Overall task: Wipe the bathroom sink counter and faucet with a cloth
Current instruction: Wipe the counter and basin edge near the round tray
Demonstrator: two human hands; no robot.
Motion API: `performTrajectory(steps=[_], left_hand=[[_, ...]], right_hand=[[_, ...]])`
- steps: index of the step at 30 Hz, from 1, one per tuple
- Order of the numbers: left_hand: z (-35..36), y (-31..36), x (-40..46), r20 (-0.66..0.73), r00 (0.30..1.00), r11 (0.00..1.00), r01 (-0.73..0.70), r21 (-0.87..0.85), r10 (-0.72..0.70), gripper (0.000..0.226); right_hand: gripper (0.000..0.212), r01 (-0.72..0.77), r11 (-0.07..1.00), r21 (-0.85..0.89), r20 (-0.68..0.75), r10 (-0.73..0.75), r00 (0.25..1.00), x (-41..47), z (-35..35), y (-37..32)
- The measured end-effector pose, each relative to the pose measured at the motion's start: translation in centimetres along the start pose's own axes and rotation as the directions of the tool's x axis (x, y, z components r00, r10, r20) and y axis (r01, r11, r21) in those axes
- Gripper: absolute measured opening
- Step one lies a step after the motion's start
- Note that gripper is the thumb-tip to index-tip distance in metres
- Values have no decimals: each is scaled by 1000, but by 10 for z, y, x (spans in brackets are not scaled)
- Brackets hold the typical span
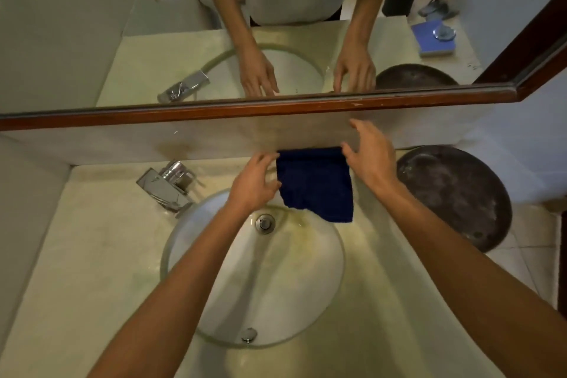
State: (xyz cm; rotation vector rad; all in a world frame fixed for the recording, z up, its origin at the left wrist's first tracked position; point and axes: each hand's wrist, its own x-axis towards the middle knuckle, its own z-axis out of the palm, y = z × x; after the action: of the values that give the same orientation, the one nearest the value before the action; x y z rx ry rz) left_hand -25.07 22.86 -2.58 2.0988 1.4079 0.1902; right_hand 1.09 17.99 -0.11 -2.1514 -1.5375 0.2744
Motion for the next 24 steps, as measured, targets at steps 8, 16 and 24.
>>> performTrajectory(steps=[8,16,24], left_hand=[[114,-68,-119,245,932,960,279,-13,-267,41],[154,-84,-183,226,886,909,416,2,-406,40],[162,-79,-224,69,908,908,416,-52,-413,33]], right_hand=[[50,319,938,-135,233,-282,931,-32,102,-4],[65,402,890,-214,333,-321,887,-32,131,53],[63,217,943,-253,268,-147,952,-32,91,90]])
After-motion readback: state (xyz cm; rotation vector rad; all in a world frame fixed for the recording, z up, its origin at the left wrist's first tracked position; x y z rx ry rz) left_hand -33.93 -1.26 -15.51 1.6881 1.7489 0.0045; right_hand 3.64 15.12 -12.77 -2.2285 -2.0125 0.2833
